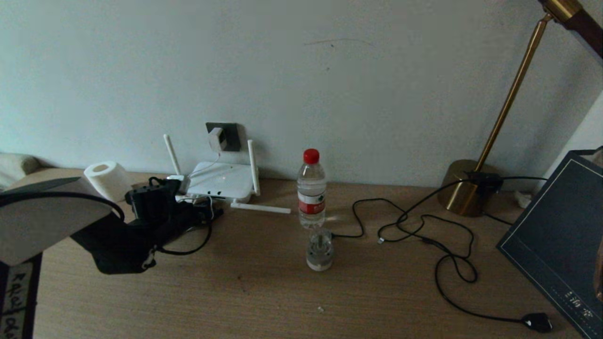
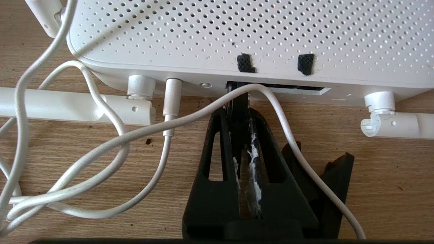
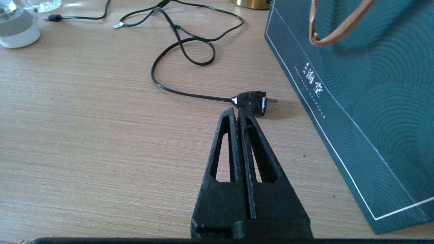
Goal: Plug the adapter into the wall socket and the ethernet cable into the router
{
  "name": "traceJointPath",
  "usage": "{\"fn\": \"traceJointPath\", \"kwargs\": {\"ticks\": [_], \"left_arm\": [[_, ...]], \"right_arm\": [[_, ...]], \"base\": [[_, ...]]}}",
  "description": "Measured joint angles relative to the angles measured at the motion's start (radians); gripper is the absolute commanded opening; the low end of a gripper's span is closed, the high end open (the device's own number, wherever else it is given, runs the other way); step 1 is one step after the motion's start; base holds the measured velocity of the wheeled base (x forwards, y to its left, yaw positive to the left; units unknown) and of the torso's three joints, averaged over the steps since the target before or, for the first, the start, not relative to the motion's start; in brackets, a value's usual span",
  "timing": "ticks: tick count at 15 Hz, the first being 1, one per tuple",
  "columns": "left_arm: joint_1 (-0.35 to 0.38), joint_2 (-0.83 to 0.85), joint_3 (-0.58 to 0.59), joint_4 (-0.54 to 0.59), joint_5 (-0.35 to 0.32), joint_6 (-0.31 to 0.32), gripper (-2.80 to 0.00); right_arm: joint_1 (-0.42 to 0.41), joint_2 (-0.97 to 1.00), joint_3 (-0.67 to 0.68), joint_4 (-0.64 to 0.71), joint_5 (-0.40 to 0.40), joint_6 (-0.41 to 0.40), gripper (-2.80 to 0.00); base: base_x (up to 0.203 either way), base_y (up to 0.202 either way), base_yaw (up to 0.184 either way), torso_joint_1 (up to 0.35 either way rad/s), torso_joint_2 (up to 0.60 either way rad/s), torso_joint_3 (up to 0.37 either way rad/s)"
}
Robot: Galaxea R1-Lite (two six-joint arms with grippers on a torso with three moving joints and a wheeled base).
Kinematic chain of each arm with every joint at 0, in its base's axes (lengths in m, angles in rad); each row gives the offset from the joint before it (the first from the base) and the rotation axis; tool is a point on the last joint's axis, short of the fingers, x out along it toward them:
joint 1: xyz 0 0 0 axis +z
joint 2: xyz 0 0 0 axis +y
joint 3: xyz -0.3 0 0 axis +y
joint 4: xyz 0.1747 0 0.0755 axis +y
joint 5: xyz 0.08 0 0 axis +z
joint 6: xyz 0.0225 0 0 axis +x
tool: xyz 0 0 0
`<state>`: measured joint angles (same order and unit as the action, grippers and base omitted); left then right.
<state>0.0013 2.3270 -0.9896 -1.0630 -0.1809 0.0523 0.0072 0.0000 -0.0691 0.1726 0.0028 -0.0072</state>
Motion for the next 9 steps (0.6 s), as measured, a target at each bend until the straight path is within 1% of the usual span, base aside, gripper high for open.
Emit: {"fn": "traceJointPath", "kwargs": {"ticks": [9], "left_arm": [[0.0, -0.004, 0.006, -0.006, 0.01, 0.002, -2.8]], "right_arm": [[0.0, 0.0, 0.0, 0.0, 0.0, 0.0, -2.8]], "base": [[0.0, 0.0, 0.0, 0.0, 0.0, 0.0]]}}
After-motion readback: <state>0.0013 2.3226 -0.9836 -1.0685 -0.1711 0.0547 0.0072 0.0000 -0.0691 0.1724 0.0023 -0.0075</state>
